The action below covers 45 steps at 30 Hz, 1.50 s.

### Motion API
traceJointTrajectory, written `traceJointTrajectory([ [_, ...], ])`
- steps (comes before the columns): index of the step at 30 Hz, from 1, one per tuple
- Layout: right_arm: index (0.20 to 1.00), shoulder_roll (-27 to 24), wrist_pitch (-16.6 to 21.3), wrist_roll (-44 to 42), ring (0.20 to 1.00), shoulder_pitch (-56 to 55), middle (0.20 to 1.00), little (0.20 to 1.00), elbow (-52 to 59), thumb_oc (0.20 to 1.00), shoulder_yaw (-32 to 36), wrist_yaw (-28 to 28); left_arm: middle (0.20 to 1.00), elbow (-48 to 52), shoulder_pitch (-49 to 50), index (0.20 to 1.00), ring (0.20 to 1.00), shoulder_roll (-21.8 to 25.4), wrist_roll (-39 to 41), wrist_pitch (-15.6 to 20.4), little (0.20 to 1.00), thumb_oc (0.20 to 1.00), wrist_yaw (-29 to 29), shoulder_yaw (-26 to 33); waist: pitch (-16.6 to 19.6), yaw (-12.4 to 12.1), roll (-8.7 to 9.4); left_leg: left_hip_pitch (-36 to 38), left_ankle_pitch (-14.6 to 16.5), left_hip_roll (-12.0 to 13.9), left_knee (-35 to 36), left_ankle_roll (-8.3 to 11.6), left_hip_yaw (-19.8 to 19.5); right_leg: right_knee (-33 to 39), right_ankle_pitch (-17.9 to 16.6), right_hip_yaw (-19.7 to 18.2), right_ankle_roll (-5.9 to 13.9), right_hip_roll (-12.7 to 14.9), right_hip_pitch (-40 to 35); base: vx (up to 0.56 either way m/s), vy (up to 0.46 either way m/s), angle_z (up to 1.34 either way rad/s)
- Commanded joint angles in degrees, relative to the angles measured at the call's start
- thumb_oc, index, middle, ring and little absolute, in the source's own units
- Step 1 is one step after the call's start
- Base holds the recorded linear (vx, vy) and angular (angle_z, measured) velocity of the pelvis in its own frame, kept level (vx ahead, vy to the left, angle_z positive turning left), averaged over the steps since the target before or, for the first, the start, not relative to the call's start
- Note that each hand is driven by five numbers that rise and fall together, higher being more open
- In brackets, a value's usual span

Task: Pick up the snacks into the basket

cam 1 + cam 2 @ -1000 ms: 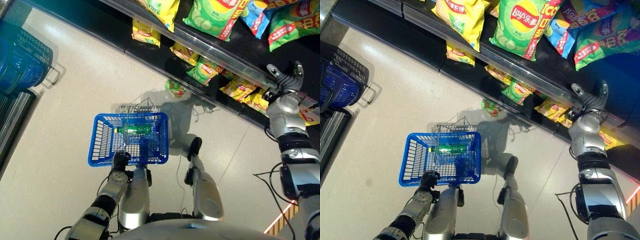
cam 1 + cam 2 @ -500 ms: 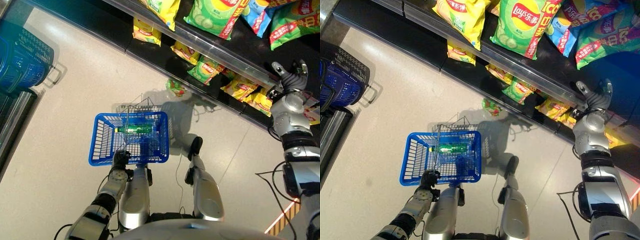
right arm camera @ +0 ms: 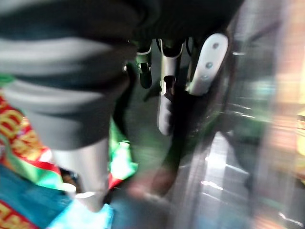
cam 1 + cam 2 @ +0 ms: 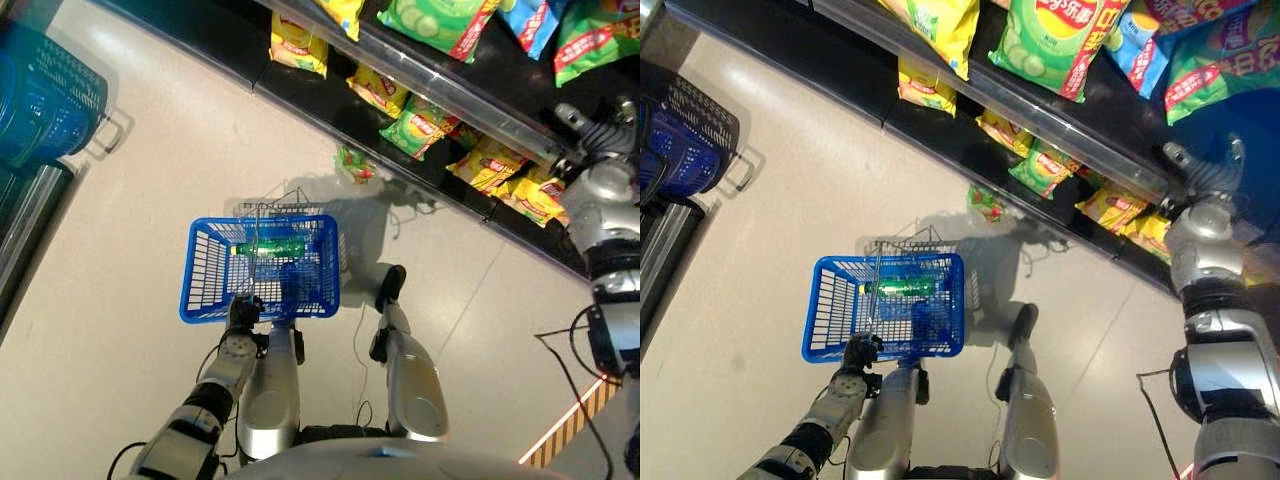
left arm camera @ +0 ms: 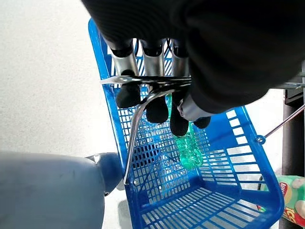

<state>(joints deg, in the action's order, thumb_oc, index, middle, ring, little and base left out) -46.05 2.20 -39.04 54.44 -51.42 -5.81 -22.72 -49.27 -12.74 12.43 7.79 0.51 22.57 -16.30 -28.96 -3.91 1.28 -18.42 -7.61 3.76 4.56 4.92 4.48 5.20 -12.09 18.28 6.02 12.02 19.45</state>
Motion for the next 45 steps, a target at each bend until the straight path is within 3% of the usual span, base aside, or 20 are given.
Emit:
traceJointTrajectory([
  [1, 1.0, -3.75, 1.77, -1.25, 1.0, 10.55, 1.0, 1.0, -1.76, 1.0, -5.25, 0.58, 0.2, -0.57, 4.75, 0.2, 0.2, 1.58, 1.02, -0.56, 0.2, 0.2, 0.81, -4.06, -0.69, -2.64, 3.16, 0.7, 1.98, -0.37, -0.12, 0.61, 0.34, -3.36, -0.45, -1.18, 8.23, 5.53, -2.94, 0.02, -0.01, 0.12],
  [11, 1.0, -3.16, 3.31, -4.42, 1.0, 13.31, 1.0, 1.0, -0.57, 1.0, -6.81, 1.03, 0.2, -0.82, 3.42, 0.2, 0.2, 1.92, 1.55, -0.42, 0.2, 0.2, 1.47, -3.74, -0.8, -3.83, 3.94, -0.56, 1.95, -0.61, -0.11, 0.63, -1.23, -3.0, 0.01, -0.15, 8.35, 5.37, -3.53, 0.03, -0.004, 0.09],
  [17, 1.0, 6.07, 6.52, 0.38, 1.0, -6.58, 1.0, 1.0, 22.29, 1.0, 0.09, -0.25, 0.2, 0.1, 3.15, 0.2, 0.2, 1.14, 0.44, -1.45, 0.2, 0.2, 3.02, -1.2, -0.83, -2.39, 5.01, -0.86, 1.79, -0.78, 0.05, 0.06, -1.73, -3.12, 0.15, 0.05, 8.13, 5.36, -3.26, 0.0, -0.001, 0.01],
  [20, 1.0, 9.68, 7.39, 2.53, 1.0, -12.61, 1.0, 1.0, 26.06, 1.0, 3.17, -1.27, 0.2, 0.15, 3.12, 0.2, 0.2, 0.97, -1.83, -2.27, 0.2, 0.2, 3.34, -0.9, -0.83, -2.01, 4.89, -0.79, 1.86, -0.83, 0.14, 0.0, -1.68, -3.08, 0.37, -0.1, 7.96, 5.35, -3.23, 0.0, 0.009, 0.08],
  [29, 1.0, 3.76, 5.44, 1.08, 1.0, -1.58, 1.0, 1.0, 10.67, 1.0, 1.65, -2.9, 0.2, -1.25, 4.36, 0.2, 0.2, 1.85, -1.21, -1.89, 0.2, 0.2, 2.51, -2.31, -0.83, -2.58, 4.13, -0.44, 1.78, -1.03, 0.24, 0.2, -0.96, -2.88, -0.11, -1.05, 7.99, 5.49, -2.7, 0.0, 0.004, 0.0],
  [31, 1.0, 0.76, 3.48, 1.76, 1.0, 6.41, 1.0, 1.0, 1.49, 1.0, -2.25, -2.44, 0.2, -1.33, 4.22, 0.2, 0.2, 2.35, -0.51, -1.46, 0.2, 0.2, 2.27, -3.51, -0.82, -2.94, 3.97, -0.38, 1.77, -1.15, 0.22, 0.19, -1.0, -2.85, -0.3, -1.16, 8.05, 5.49, -2.76, 0.0, 0.0, 0.0],
  [36, 1.0, -0.29, 1.17, 2.42, 1.0, 15.72, 1.0, 1.0, -7.51, 1.0, -7.68, -1.06, 0.2, -1.24, 3.53, 0.2, 0.2, 2.49, 0.66, -0.83, 0.2, 0.2, 1.96, -5.09, -0.79, -3.66, 3.77, -0.53, 1.57, -1.23, 0.24, 0.18, -1.35, -2.78, -0.45, -0.74, 8.16, 5.44, -2.88, 0.0, 0.0, 0.0],
  [45, 1.0, 2.52, 4.39, -4.14, 1.0, 12.76, 1.0, 1.0, -1.84, 1.0, -4.13, -2.31, 0.2, -1.25, 3.18, 0.2, 0.2, 2.09, 1.79, -0.95, 0.2, 0.2, 2.42, -4.26, -0.82, -4.04, 3.95, -0.85, 1.59, -1.19, 0.33, 0.15, -2.23, -2.31, -0.39, 0.34, 8.32, 5.17, -3.6, 0.0, 0.0, 0.0],
])
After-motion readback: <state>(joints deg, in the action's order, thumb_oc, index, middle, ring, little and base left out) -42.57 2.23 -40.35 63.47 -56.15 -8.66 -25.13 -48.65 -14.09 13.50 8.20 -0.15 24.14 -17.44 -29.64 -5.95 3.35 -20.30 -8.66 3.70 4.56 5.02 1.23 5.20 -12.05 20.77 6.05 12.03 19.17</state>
